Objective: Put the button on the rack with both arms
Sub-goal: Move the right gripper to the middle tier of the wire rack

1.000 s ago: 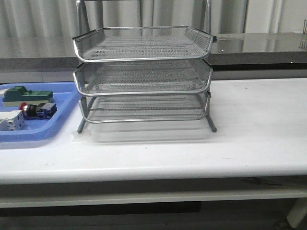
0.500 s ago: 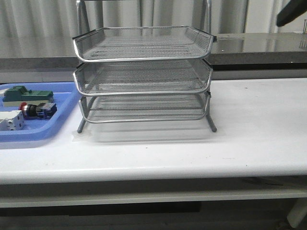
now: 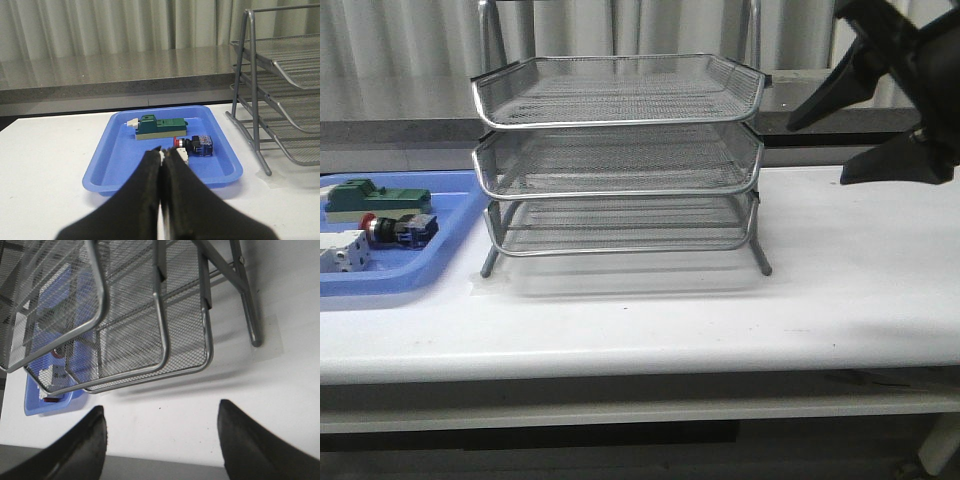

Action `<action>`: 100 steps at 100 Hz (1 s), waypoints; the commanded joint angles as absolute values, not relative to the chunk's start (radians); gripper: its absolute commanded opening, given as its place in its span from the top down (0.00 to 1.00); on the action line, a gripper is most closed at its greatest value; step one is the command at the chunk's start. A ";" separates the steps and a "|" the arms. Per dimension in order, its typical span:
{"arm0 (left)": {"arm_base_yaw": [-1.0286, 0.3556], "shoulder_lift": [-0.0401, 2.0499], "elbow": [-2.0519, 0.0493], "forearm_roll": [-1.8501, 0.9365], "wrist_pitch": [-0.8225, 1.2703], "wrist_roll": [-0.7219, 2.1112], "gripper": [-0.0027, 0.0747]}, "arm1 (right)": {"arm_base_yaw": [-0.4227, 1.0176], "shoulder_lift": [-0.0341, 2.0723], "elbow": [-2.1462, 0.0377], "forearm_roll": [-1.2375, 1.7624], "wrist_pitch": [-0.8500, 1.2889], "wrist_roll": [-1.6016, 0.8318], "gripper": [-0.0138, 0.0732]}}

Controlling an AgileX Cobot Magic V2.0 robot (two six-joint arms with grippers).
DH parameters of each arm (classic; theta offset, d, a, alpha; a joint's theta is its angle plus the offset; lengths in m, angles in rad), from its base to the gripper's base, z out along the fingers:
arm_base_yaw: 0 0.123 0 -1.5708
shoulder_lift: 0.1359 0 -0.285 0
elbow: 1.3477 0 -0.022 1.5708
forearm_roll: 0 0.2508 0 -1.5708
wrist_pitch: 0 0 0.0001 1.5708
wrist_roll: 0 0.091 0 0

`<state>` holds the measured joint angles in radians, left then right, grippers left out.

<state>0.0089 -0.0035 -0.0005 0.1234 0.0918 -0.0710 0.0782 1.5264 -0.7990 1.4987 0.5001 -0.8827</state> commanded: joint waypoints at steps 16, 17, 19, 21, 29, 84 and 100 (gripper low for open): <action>0.008 -0.038 0.049 0.123 0.010 -0.083 0.99 | 0.131 1.633 -0.898 1.657 0.533 -0.990 0.28; 0.008 -0.038 0.049 0.123 0.010 -0.083 0.99 | 0.133 1.637 -0.904 1.657 0.533 -0.990 0.28; 0.008 -0.038 0.049 0.123 0.010 -0.083 0.99 | 0.138 1.647 -0.913 1.657 0.533 -0.990 0.28; 0.008 -0.038 0.049 0.123 0.010 -0.083 0.99 | 0.144 1.657 -0.922 1.658 0.533 -0.990 0.28; 0.008 -0.038 0.049 0.123 0.010 -0.083 0.99 | 0.160 1.691 -0.955 1.661 0.531 -0.990 0.28; 0.008 -0.038 0.049 0.123 0.010 -0.083 0.99 | 0.176 1.815 -1.068 1.734 0.534 -0.990 0.39; 0.008 -0.038 0.049 0.123 0.010 -0.083 0.99 | 0.176 1.827 -1.068 1.736 0.545 -0.990 0.54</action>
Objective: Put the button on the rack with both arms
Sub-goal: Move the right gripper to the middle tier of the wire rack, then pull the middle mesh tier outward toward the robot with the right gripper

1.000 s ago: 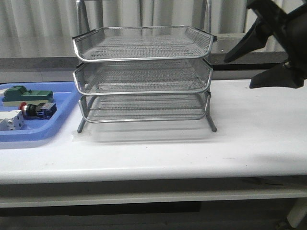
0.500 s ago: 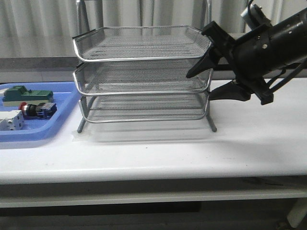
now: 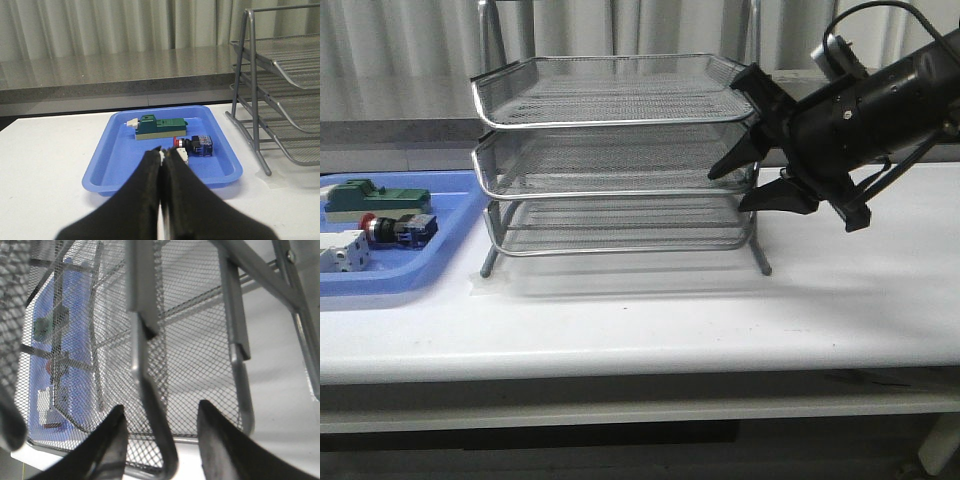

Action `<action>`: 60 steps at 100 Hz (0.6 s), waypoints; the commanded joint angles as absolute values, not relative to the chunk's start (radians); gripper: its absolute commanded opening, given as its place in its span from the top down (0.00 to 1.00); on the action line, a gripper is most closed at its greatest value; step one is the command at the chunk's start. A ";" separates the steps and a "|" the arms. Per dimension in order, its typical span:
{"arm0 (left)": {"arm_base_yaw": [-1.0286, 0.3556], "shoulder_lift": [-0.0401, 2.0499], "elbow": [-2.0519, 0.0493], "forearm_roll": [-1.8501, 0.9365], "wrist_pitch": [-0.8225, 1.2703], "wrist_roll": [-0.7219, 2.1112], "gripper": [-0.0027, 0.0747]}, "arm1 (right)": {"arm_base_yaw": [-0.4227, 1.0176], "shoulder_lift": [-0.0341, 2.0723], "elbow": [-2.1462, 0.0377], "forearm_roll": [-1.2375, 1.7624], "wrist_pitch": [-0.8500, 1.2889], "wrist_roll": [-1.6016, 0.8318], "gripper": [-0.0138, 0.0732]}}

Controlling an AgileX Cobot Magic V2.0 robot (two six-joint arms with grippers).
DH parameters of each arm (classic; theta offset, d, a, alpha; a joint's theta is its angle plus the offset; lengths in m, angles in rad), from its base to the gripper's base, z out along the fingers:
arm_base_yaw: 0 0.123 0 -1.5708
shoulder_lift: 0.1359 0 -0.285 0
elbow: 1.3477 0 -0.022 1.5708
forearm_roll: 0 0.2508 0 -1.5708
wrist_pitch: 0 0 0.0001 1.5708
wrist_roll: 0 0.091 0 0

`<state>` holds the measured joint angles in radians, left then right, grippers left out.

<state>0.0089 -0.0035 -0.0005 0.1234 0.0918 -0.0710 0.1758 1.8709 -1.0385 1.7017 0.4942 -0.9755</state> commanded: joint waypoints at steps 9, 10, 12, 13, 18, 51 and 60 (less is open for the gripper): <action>0.008 -0.038 0.049 0.123 0.010 -0.083 0.99 | 0.176 1.827 -1.068 1.738 0.545 -0.990 0.63; 0.008 -0.038 0.049 0.123 0.010 -0.083 0.99 | 0.176 1.827 -1.068 1.738 0.545 -0.990 0.65; 0.008 -0.038 0.049 0.123 0.010 -0.083 0.99 | 0.176 1.827 -1.068 1.738 0.545 -0.990 0.67; 0.008 -0.038 0.049 0.123 0.010 -0.083 0.99 | 0.176 1.827 -1.068 1.738 0.545 -0.990 0.68; 0.008 -0.038 0.049 0.123 0.010 -0.083 0.99 | 0.176 1.827 -1.068 1.738 0.545 -0.990 0.74; 0.008 -0.038 0.049 0.123 0.010 -0.083 0.99 | 0.176 1.827 -1.053 1.729 0.575 -0.990 0.85; 0.008 -0.038 0.049 0.123 0.010 -0.083 0.99 | 0.176 1.827 -1.026 1.724 0.586 -0.990 0.85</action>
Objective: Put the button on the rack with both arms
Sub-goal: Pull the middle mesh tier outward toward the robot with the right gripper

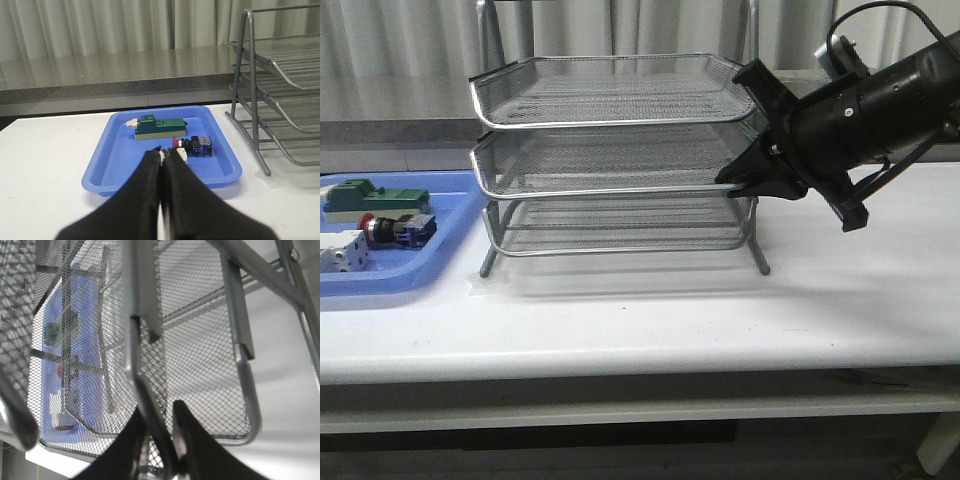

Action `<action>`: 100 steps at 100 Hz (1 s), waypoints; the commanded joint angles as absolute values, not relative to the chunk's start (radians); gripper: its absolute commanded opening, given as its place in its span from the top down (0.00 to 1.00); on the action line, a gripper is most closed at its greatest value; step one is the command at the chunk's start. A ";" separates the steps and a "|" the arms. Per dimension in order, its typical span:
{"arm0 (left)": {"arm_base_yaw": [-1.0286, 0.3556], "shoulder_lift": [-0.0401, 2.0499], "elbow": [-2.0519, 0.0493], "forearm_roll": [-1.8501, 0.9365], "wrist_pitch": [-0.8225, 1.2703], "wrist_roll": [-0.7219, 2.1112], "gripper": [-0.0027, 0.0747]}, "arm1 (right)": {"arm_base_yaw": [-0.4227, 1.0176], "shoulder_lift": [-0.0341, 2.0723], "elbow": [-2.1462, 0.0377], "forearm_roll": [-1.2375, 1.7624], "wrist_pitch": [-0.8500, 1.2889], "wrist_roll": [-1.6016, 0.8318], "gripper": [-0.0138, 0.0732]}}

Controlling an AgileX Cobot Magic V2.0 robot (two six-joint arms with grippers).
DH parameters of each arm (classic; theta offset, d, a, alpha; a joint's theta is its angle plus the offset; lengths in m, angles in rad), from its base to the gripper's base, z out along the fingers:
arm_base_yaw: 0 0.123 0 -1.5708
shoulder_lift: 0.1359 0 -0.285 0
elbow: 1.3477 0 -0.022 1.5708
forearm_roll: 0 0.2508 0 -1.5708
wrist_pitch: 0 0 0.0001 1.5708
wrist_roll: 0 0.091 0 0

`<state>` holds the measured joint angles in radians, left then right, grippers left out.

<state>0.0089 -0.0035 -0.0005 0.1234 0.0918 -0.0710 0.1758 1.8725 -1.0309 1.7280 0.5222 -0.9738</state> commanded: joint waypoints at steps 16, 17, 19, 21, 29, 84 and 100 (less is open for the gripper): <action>0.008 -0.038 0.049 0.123 0.010 -0.083 0.99 | 0.176 1.821 -0.956 1.723 0.623 -1.001 0.85; 0.008 -0.038 0.049 0.123 0.010 -0.083 0.99 | 0.176 1.819 -0.952 1.723 0.623 -1.006 0.85; 0.008 -0.038 0.049 0.123 0.010 -0.083 0.99 | 0.176 1.814 -0.941 1.723 0.624 -1.011 0.85; 0.008 -0.038 0.049 0.123 0.010 -0.083 0.99 | 0.176 1.811 -0.930 1.723 0.624 -1.022 0.85; 0.008 -0.038 0.049 0.123 0.010 -0.083 0.99 | 0.176 1.783 -0.885 1.723 0.622 -1.057 0.85; 0.008 -0.038 0.049 0.123 0.010 -0.083 0.99 | 0.176 1.585 -0.564 1.723 0.622 -1.146 0.85; 0.008 -0.038 0.049 0.123 0.010 -0.083 0.99 | 0.176 1.550 -0.529 1.724 0.617 -1.161 0.84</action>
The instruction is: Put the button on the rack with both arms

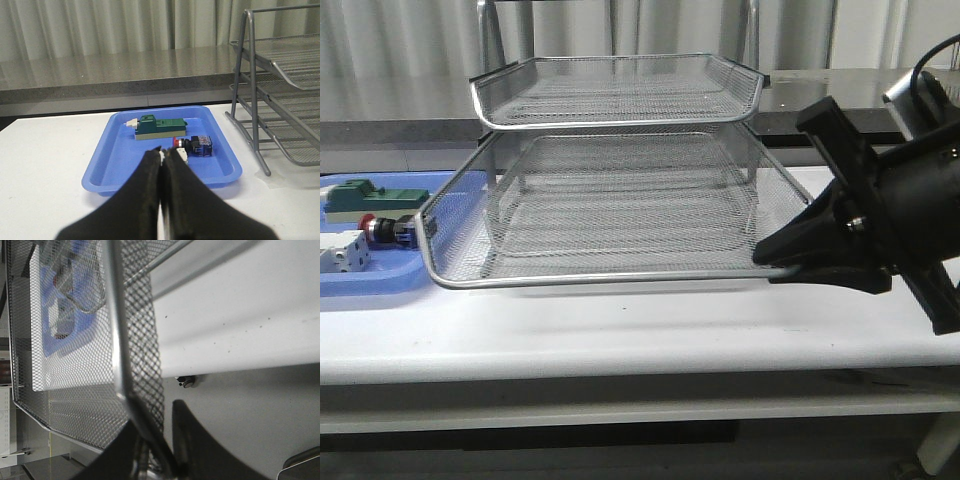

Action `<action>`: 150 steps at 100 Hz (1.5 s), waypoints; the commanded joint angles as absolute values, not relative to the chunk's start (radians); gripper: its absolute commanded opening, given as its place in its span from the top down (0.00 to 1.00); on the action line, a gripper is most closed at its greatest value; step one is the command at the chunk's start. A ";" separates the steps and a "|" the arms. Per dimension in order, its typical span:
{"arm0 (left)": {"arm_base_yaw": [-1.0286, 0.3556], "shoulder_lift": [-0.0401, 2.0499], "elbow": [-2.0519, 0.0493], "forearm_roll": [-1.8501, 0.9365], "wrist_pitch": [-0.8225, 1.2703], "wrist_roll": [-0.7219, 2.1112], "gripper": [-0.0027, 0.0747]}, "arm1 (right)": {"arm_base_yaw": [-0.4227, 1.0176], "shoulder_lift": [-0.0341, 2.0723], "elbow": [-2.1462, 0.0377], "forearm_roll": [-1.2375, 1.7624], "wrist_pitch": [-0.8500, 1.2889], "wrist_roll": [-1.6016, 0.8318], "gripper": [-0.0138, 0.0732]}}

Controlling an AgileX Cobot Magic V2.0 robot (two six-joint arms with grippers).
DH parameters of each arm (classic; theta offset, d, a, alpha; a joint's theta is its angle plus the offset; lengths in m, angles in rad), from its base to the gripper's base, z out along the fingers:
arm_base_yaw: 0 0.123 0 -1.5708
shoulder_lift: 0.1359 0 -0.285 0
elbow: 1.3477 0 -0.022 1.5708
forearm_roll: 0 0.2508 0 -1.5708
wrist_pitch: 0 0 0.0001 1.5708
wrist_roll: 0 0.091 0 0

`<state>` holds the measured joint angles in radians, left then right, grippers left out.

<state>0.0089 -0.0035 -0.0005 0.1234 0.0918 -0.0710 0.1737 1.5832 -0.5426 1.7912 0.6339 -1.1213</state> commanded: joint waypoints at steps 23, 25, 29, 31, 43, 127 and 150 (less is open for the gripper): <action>0.008 -0.038 0.049 0.123 0.010 -0.083 0.99 | 0.176 1.544 -0.529 1.728 0.613 -1.163 0.57; 0.008 -0.038 0.049 0.123 0.010 -0.083 0.99 | 0.176 1.543 -0.529 1.728 0.614 -1.164 0.52; 0.008 -0.038 0.049 0.123 0.010 -0.083 0.99 | 0.176 1.541 -0.529 1.728 0.617 -1.172 0.43; 0.008 -0.038 0.049 0.123 0.010 -0.083 0.99 | 0.176 1.539 -0.529 1.728 0.617 -1.174 0.41; 0.008 -0.038 0.049 0.123 0.010 -0.083 0.99 | 0.176 1.508 -0.529 1.728 0.622 -1.211 0.24; 0.008 -0.038 0.049 0.123 0.010 -0.083 0.99 | 0.175 1.083 -0.583 0.988 0.539 -0.667 0.23; 0.008 -0.038 0.049 0.123 0.010 -0.083 0.99 | 0.175 0.979 -0.720 0.538 0.675 -0.303 0.23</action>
